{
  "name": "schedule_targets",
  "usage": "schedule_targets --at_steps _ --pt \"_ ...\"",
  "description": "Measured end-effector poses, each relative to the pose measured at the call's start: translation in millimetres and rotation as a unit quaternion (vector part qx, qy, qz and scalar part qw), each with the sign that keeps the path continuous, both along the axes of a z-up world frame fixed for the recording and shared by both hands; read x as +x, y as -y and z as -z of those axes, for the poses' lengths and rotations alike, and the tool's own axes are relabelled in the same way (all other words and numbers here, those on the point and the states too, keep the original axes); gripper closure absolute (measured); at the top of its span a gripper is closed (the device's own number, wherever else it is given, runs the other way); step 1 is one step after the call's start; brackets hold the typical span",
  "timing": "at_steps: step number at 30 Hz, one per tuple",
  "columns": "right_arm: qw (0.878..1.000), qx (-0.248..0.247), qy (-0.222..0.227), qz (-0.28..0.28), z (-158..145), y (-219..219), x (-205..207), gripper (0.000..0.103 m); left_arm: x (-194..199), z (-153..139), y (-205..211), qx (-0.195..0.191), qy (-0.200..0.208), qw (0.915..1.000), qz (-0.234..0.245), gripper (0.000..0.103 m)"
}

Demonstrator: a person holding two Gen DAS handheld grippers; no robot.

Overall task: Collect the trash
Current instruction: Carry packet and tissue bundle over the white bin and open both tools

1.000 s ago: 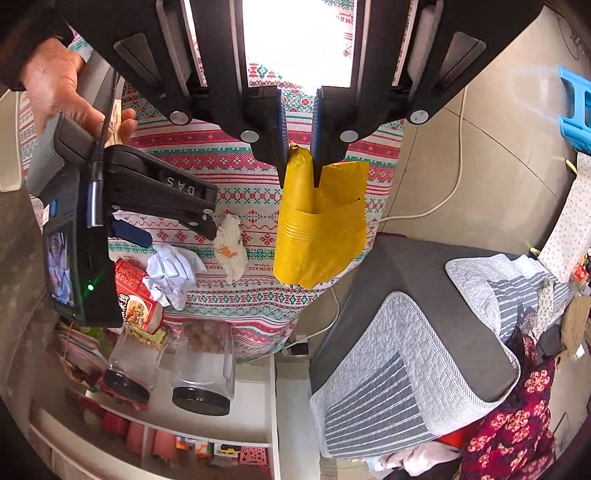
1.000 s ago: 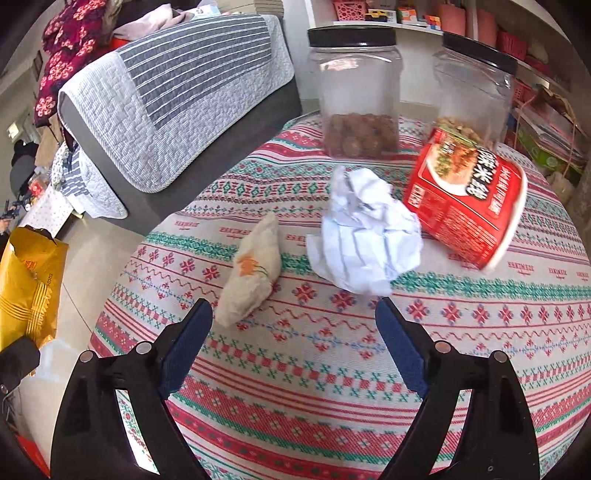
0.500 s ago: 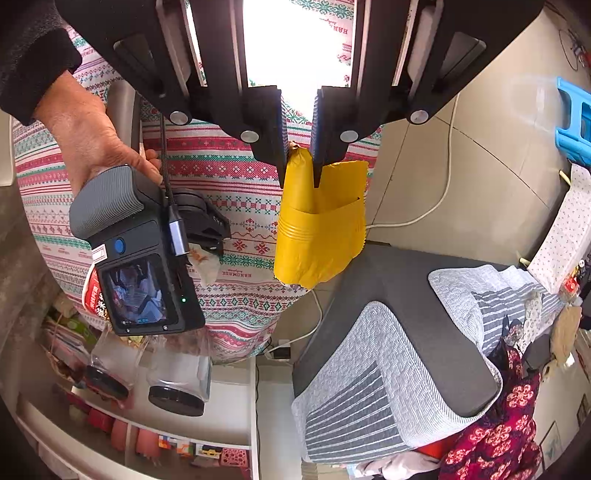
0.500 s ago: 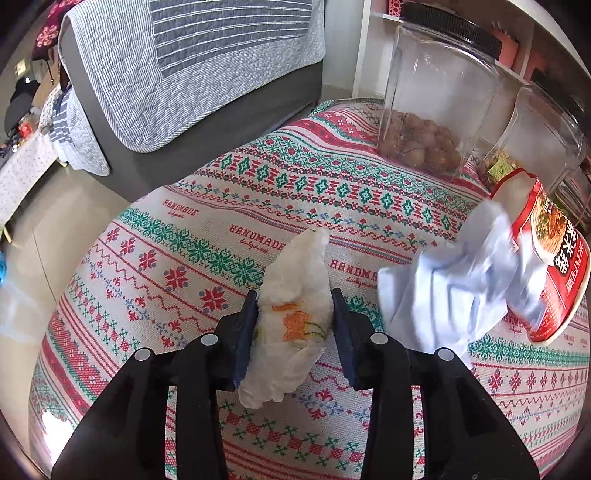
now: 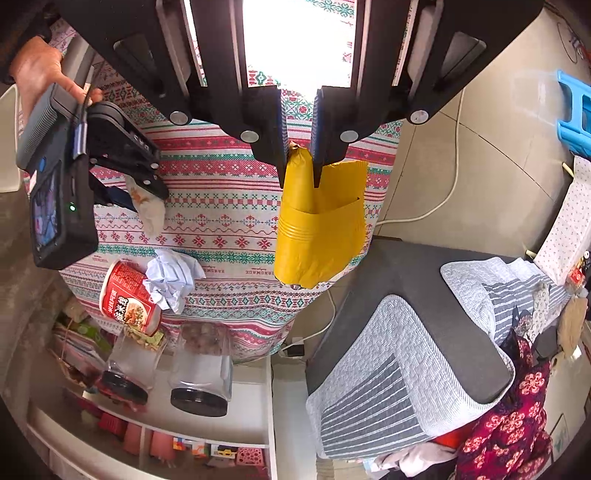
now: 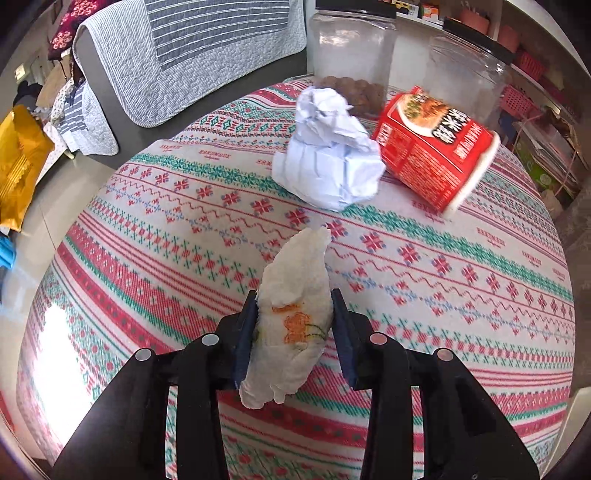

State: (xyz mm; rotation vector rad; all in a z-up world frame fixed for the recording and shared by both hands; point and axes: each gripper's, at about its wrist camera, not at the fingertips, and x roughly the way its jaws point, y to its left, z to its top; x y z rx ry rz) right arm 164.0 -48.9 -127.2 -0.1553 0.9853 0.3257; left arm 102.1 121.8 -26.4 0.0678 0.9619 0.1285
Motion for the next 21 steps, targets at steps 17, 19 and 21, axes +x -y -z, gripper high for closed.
schedule_targets --at_steps 17,19,21 --pt "0.996 -0.015 0.058 0.066 -69.8 133.0 -63.2 0.066 7.3 -8.7 123.3 0.001 0.022 0.9951 0.097 0.091" --pt "0.995 -0.012 0.064 0.08 -76.1 150.4 -67.5 0.066 6.3 -11.3 140.8 0.0 0.028 0.9934 0.112 0.09" --pt "0.993 -0.008 0.07 0.096 -82.2 166.5 -71.5 0.066 4.2 -14.8 158.3 -0.003 0.035 0.9913 0.127 0.09"
